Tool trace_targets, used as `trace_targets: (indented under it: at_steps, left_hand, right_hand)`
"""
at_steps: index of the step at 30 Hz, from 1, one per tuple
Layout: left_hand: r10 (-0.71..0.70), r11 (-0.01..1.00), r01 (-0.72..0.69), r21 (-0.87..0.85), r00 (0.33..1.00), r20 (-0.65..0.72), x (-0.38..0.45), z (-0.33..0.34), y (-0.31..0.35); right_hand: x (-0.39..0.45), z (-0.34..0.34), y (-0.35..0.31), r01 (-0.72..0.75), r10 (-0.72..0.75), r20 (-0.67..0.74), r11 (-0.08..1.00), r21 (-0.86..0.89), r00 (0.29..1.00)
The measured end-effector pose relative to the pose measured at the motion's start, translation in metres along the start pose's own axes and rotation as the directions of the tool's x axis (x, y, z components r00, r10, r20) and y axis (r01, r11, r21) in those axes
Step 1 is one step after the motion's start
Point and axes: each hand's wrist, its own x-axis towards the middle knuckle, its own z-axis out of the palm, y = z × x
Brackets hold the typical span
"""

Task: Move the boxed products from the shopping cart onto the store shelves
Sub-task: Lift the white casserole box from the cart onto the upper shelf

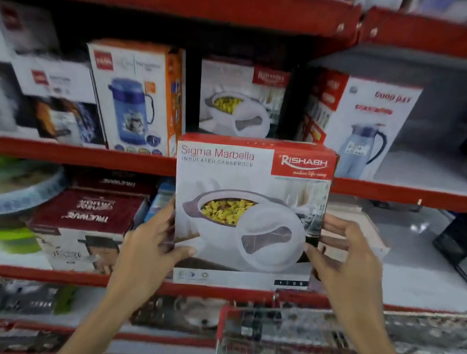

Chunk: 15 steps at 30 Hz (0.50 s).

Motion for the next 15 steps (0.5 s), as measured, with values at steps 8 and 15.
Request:
trace_targets:
  at_steps: [8,15]
  left_hand:
    - [0.227,0.966,-0.239,-0.093,0.966,-0.124,0.095,-0.018,0.052]
    - [0.284,0.958,-0.270,0.092,0.934,-0.219,0.190,-0.008,0.024]
  right_hand:
    - [0.099,0.020,-0.040,0.316,-0.314,-0.200,0.948,-0.025,0.928]
    - [0.171,0.078,-0.022,0.343,-0.322,-0.190,0.935,0.087,0.927]
